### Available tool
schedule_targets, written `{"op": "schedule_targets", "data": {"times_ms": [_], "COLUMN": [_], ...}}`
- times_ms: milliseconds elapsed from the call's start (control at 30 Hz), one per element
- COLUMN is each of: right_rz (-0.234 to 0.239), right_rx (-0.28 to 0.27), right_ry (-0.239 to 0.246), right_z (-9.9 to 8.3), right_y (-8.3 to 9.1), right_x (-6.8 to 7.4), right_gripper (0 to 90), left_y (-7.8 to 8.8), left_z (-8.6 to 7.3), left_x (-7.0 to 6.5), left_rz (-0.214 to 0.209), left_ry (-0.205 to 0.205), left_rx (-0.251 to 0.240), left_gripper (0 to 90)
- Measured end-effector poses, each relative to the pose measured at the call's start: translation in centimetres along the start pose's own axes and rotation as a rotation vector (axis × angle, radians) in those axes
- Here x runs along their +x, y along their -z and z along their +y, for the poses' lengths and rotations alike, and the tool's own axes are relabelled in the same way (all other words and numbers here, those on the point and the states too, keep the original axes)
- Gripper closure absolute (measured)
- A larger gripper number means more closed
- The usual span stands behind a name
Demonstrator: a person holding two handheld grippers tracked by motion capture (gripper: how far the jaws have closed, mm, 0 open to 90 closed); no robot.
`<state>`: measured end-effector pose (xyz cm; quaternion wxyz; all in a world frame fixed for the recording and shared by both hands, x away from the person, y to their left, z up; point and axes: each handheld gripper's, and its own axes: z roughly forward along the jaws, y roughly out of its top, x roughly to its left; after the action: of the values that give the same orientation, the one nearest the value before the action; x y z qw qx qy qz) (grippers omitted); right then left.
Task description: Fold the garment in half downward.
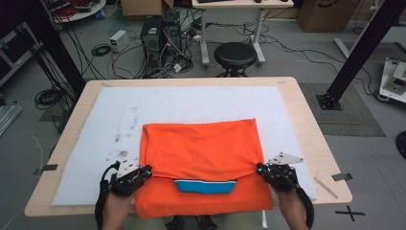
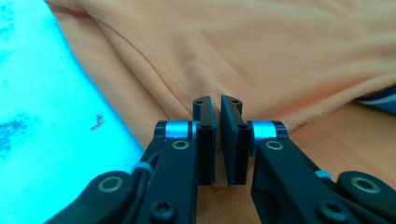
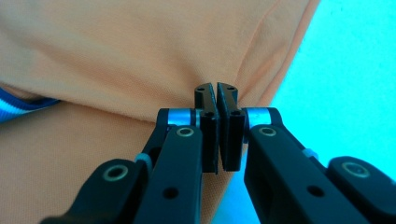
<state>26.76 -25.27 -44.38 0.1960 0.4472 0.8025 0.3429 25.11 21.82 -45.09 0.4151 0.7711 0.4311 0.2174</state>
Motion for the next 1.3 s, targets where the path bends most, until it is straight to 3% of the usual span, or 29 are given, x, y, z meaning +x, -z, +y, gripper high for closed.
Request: {"op": "schedule_targets", "data": {"times_ms": [200, 333, 700, 867, 900, 967, 1000, 1100, 1300], "right_rz": [0.033, 0.043, 0.077, 0.098, 0.101, 0.102, 0.094, 0.076, 0.018], "right_rx": [-0.05, -0.074, -0.116, -0.1, -0.095, -0.098, -0.109, -0.126, -0.159], "right_ry": [-0.027, -0.02, 0.025, 0.022, 0.017, 0.006, -0.004, -0.039, -0.054], "right_z": [0.2, 0.3, 0.0, -1.0, -1.2, -1.3, -1.3, -0.5, 2.1], "right_y": [1.3, 2.4, 6.5, 6.8, 6.7, 6.2, 6.0, 5.2, 2.9], "right_x": [-0.6, -0.6, 0.8, 1.1, 1.1, 0.8, 0.6, -0.1, -2.0], "right_gripper": [89.3, 89.3, 89.3, 88.0, 84.9, 70.0, 66.2, 54.2, 40.9], "left_y": [2.1, 3.6, 6.7, 6.8, 6.7, 6.3, 6.1, 5.1, 1.9], "left_z": [0.7, 0.8, -0.2, -0.9, -0.9, -0.5, -0.2, 0.9, 3.3], "left_x": [0.6, 0.5, -0.2, -0.1, -0.1, 0.3, 0.6, 1.7, 4.5], "left_rz": [-0.085, -0.13, -0.237, -0.25, -0.237, -0.203, -0.195, -0.159, -0.144], "left_ry": [0.05, 0.048, 0.036, 0.038, 0.043, 0.081, 0.086, 0.091, 0.121], "left_rx": [-0.076, -0.108, -0.126, -0.114, -0.125, -0.14, -0.158, -0.189, -0.208], "left_gripper": [85.2, 85.2, 85.2, 84.1, 75.7, 47.6, 44.7, 38.8, 34.1]}}
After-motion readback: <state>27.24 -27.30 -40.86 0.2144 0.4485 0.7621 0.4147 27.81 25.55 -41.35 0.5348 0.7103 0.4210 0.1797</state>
